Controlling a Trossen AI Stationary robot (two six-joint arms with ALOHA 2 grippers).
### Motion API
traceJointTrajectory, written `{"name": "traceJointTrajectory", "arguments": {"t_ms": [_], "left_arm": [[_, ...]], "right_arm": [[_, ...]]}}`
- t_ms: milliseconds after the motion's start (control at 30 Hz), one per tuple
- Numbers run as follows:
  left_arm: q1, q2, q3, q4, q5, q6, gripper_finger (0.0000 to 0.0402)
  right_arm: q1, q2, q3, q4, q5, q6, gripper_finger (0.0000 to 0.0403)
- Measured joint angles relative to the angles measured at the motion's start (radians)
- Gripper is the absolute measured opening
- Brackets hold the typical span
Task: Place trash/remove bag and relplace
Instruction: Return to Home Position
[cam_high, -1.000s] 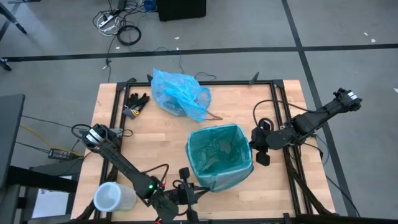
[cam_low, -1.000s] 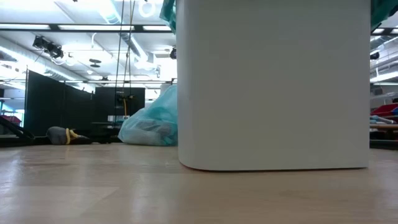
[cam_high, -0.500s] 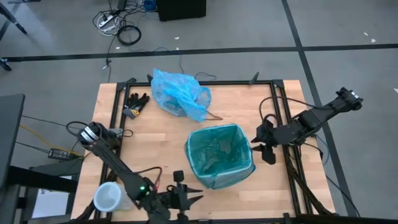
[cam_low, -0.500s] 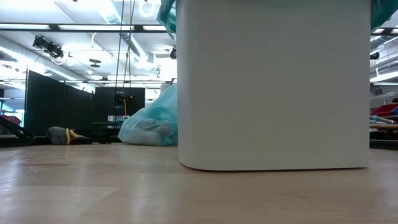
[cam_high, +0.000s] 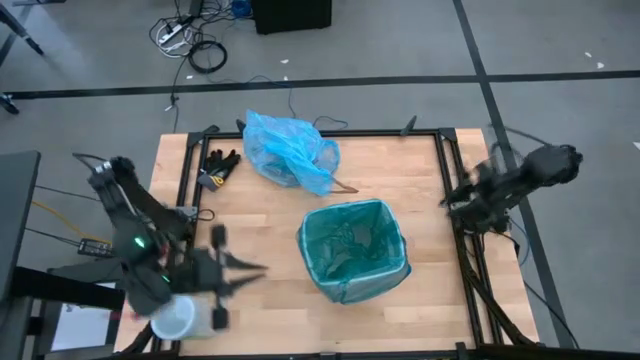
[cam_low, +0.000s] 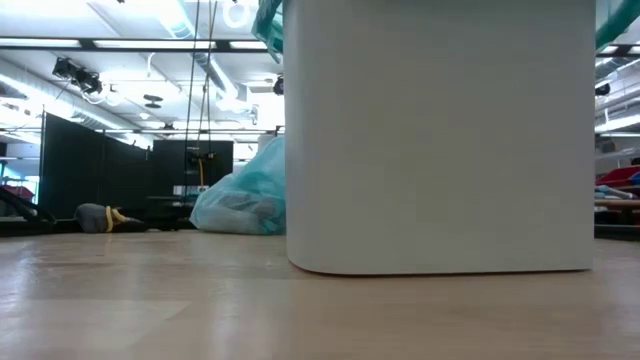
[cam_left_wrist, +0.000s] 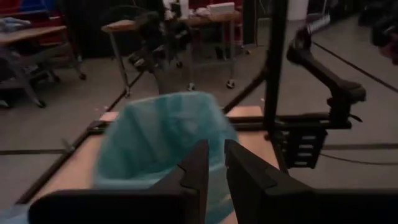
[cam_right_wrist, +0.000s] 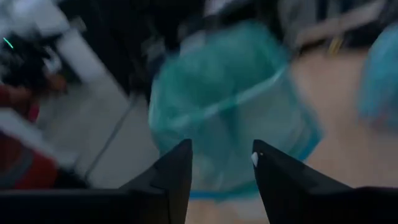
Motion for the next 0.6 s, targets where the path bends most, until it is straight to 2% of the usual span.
{"name": "traceJointTrajectory", "arguments": {"t_ms": [133,267,367,467,600], "left_arm": [[-0.027,-0.151,-0.050,-0.141,-0.011,-0.102,0.0050],[-0.053,-0.273,-0.177,-0.118,-0.010,-0.137,0.0047],[-0.075,-0.366,-0.352,0.012,-0.035,-0.164,0.0047],[-0.090,-0.461,-0.558,0.248,-0.044,-0.162,0.0047],[-0.106,-0.567,-0.774,0.561,-0.040,-0.111,0.0046]], "right_arm": [[0.000,-0.172,0.003,-0.002,0.092,-0.098,0.0153],[-0.009,-0.264,-0.021,-0.050,0.110,-0.117,0.0153],[-0.016,-0.316,-0.119,-0.026,0.075,-0.126,0.0153],[-0.025,-0.371,-0.256,0.062,0.056,-0.109,0.0150],[-0.025,-0.363,-0.367,0.190,0.011,-0.120,0.0145]]}}
